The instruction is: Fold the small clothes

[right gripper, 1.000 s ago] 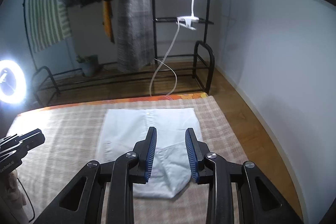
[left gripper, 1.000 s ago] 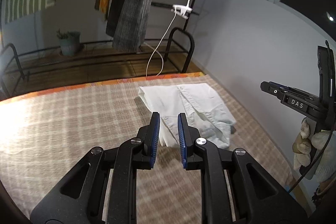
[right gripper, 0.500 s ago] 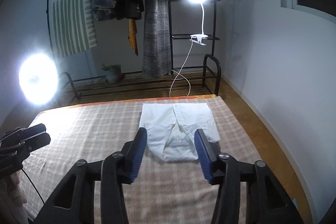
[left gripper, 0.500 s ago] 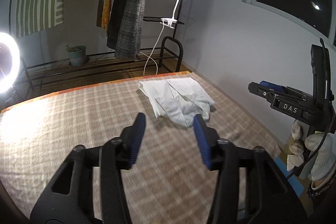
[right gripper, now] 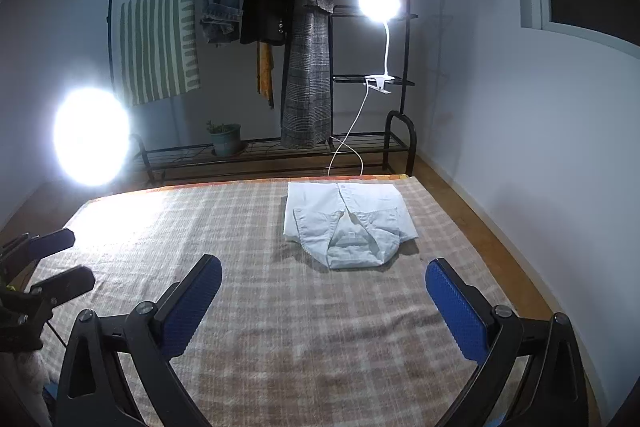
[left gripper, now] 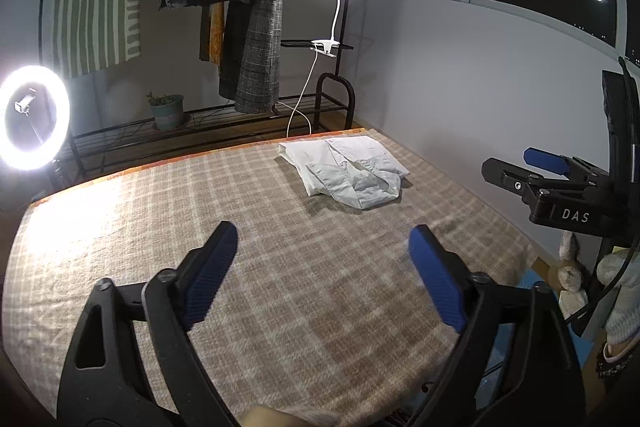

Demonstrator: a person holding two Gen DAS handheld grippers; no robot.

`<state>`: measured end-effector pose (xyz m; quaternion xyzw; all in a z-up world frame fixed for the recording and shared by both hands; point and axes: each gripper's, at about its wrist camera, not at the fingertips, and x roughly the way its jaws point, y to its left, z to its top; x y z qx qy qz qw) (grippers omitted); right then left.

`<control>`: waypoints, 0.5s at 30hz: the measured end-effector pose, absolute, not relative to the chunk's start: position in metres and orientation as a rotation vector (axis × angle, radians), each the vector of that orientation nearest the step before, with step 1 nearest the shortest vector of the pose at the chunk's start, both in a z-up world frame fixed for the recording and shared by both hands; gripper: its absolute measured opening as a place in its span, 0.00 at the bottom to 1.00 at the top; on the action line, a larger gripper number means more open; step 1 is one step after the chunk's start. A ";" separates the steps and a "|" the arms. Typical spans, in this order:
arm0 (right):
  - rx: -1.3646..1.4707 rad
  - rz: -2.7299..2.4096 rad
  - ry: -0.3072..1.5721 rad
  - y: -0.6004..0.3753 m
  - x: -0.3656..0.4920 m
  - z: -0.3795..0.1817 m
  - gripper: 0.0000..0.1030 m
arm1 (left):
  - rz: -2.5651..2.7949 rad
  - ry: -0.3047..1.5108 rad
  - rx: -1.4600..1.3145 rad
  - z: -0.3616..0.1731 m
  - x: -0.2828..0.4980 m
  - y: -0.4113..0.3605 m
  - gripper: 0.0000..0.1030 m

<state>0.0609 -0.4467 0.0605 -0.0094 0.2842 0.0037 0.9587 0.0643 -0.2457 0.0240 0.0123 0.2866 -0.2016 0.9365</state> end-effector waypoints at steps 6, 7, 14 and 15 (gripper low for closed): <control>0.034 -0.006 0.583 -0.443 0.049 0.059 1.00 | -0.378 0.565 0.010 0.026 0.051 -0.236 0.99; 0.034 -0.010 0.581 -0.443 0.048 0.060 1.00 | -0.370 0.563 0.008 0.025 0.050 -0.234 1.00; 0.013 -0.038 0.583 -0.437 0.044 0.055 1.00 | -0.334 0.585 0.006 0.024 0.051 -0.227 1.00; 0.013 -0.040 0.586 -0.436 0.043 0.054 1.00 | -0.334 0.585 0.004 0.024 0.051 -0.227 1.00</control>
